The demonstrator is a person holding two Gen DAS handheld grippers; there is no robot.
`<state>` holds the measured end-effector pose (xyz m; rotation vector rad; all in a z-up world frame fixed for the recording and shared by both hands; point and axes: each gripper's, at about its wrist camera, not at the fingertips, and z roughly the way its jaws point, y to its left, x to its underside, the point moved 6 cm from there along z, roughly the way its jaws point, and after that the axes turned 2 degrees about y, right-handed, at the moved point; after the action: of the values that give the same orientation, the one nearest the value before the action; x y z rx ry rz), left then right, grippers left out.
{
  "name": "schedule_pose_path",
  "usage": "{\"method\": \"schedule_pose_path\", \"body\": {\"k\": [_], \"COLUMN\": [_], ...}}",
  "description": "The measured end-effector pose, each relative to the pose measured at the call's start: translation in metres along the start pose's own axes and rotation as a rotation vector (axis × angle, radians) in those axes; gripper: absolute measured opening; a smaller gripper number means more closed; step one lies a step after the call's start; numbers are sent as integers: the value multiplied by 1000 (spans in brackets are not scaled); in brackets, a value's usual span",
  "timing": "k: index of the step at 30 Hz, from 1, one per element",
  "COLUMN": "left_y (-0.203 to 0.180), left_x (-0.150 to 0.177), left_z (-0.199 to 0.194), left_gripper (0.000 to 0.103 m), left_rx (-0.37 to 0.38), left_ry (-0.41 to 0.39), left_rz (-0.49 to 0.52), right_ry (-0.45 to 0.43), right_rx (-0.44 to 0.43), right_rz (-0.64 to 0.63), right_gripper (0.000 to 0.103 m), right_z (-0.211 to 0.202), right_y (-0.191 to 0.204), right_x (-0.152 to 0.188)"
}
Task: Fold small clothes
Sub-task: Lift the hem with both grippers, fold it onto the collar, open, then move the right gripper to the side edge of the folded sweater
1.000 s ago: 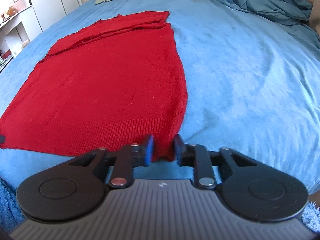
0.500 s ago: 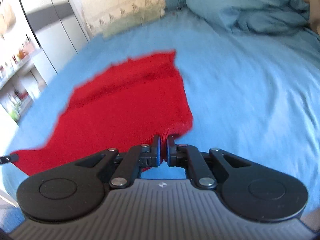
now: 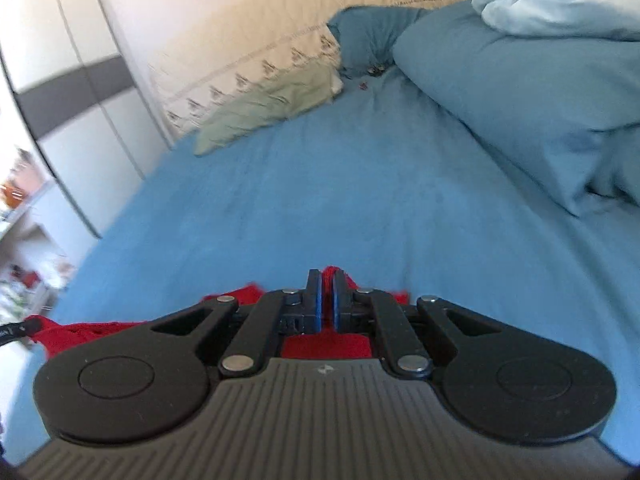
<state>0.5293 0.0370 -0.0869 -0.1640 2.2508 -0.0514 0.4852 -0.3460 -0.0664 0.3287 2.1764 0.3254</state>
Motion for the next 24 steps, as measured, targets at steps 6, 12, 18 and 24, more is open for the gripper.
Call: {"method": "schedule_pose_path", "body": {"k": [6, 12, 18, 24], "left_y": [11, 13, -10, -28], "left_x": [17, 2, 23, 105], "left_z": [95, 84, 12, -13], "left_gripper": [4, 72, 100, 101], "left_rx": [-29, -52, -11, 123], "left_ry": [127, 148, 108, 182], "left_rz": [-95, -100, 112, 159], "right_ry": [48, 91, 54, 141], "right_rx": [64, 111, 39, -11], "right_rz": [-24, -129, -235, -324], "right_gripper": [20, 63, 103, 103], "right_z": [101, 109, 46, 30], "right_y": [-21, -16, 20, 63], "right_x": [9, 5, 33, 111]}}
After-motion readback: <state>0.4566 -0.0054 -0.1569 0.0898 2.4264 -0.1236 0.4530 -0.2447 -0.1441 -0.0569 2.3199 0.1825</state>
